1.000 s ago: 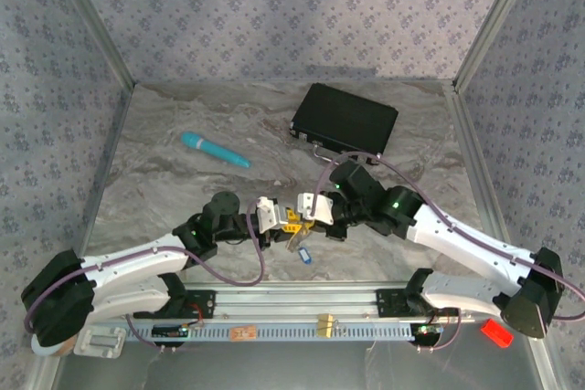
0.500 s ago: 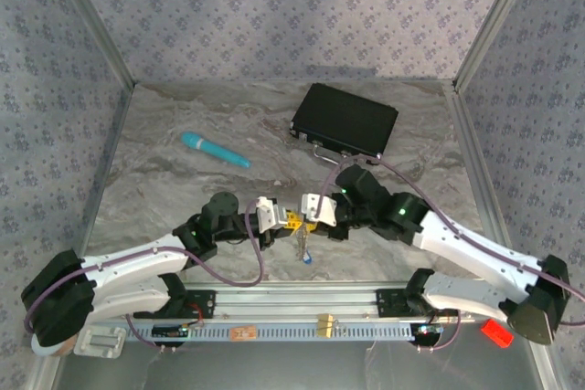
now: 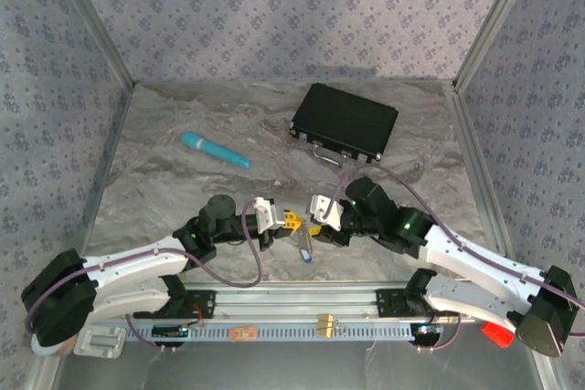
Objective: Put the keys on the keyring
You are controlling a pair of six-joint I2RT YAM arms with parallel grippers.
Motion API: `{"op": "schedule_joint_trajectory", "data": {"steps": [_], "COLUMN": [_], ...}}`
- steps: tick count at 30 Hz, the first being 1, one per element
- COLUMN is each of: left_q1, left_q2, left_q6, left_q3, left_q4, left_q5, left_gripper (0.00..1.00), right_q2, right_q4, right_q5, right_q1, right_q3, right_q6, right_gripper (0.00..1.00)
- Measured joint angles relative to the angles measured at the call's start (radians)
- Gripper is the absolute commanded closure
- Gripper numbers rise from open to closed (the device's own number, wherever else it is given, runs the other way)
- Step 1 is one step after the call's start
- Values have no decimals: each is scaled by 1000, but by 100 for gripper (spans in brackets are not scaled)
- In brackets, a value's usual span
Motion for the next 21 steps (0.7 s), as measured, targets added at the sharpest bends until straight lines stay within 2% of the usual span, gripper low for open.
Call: {"op": "schedule_joint_trajectory", "data": {"steps": [5,14,19,21], "left_q1": [0,0,0,0], "left_q2": [0,0,0,-1], "left_q6": [-7,-24,-34,-34], "left_q3": [-5,-13,-18,-18], "left_q4": [12,42,52,52], "left_q5": [2,11,20,21], "left_gripper": [100,100,100,100], "right_q2": [1,63,101,106], "right_q4": [19,54,120,142], "right_q5": [23,21,14,13], "right_q1": [0,26,29,29], "right_q3": [-7,-13,-25,-36], "right_q6": [-4,-5,-4,-2], "right_gripper": [62,60,62,68]}}
